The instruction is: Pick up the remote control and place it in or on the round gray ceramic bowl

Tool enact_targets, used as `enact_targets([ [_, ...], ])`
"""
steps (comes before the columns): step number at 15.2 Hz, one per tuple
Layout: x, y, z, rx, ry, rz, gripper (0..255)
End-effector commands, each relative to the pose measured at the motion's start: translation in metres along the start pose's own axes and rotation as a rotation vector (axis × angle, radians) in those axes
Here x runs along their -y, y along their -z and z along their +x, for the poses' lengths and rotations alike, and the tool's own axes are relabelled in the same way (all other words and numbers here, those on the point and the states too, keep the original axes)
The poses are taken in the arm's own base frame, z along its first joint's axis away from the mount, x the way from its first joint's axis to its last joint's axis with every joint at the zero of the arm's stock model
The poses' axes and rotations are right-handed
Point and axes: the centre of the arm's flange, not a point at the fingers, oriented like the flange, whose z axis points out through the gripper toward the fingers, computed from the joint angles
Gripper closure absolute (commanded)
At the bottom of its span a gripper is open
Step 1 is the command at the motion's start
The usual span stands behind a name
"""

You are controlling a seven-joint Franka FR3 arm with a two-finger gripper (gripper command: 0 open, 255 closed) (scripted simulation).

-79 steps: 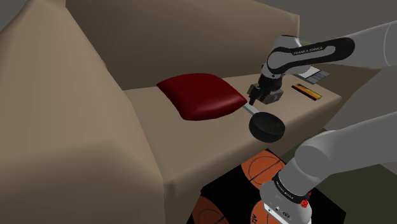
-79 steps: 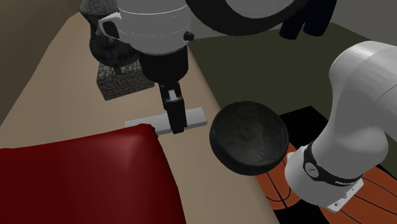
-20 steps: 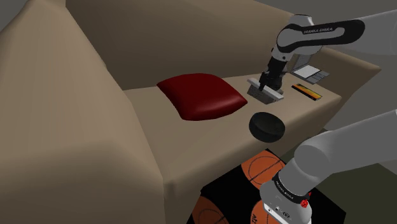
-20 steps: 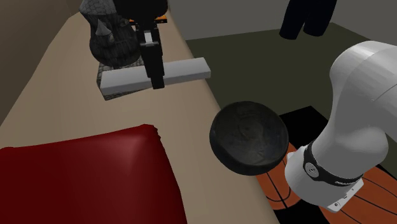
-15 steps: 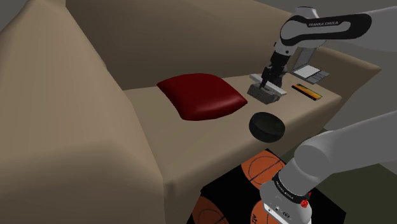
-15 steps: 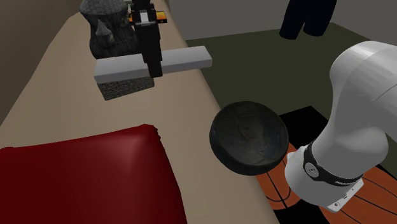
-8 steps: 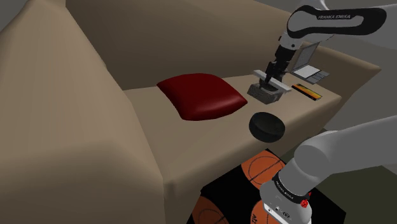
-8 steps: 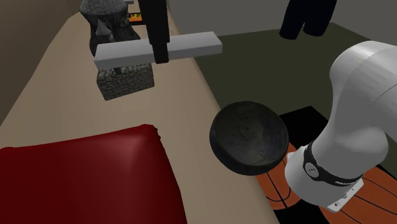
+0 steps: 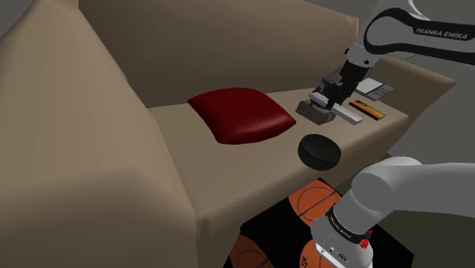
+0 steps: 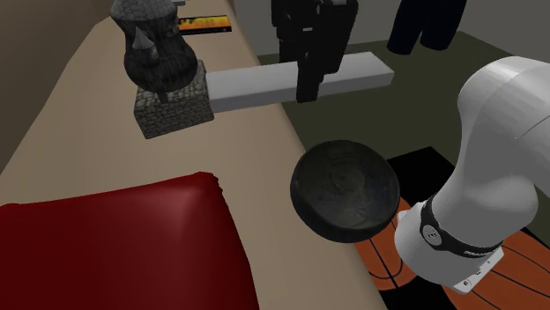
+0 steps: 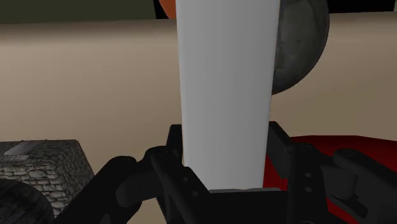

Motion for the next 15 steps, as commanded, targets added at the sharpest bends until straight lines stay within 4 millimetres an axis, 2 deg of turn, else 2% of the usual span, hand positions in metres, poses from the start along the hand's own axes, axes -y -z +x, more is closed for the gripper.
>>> enact_targets([
  [1,0.015,0.002,-0.024,0.0,-0.001,-0.001,255],
  [5,0.044,0.004,-0.066,0.0,-0.001,-0.001,255],
  [15,0.046,-0.049,-0.066,0.0,-0.001,-0.001,255],
])
